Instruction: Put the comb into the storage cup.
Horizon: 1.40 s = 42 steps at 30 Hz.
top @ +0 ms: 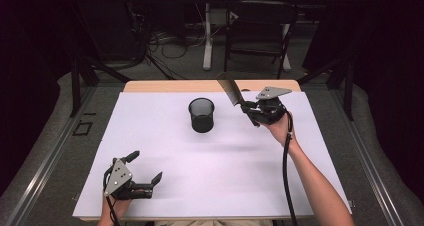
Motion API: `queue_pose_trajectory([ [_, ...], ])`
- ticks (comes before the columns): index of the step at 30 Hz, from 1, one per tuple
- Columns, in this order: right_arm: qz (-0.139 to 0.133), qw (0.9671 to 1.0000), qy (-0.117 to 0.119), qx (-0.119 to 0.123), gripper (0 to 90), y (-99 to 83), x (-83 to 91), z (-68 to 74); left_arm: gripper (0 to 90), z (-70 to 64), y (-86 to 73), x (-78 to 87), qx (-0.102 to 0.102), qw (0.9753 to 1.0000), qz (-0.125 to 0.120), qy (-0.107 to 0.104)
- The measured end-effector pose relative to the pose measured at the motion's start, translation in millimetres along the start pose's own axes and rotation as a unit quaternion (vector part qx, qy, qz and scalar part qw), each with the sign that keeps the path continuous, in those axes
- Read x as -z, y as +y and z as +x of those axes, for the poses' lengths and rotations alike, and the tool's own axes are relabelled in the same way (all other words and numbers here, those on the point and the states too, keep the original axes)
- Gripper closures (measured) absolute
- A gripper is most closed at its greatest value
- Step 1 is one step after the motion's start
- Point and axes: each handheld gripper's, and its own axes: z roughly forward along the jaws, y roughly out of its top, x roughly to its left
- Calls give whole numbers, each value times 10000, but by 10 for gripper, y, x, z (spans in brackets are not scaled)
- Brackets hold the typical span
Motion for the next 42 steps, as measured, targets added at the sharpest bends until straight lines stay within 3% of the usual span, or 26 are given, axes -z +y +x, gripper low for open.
queue_pose_trajectory([
  [42,-181,9997,98,-123,727,180,-110,-1,0,-4,1,2,-9,10000,-3,14],
])
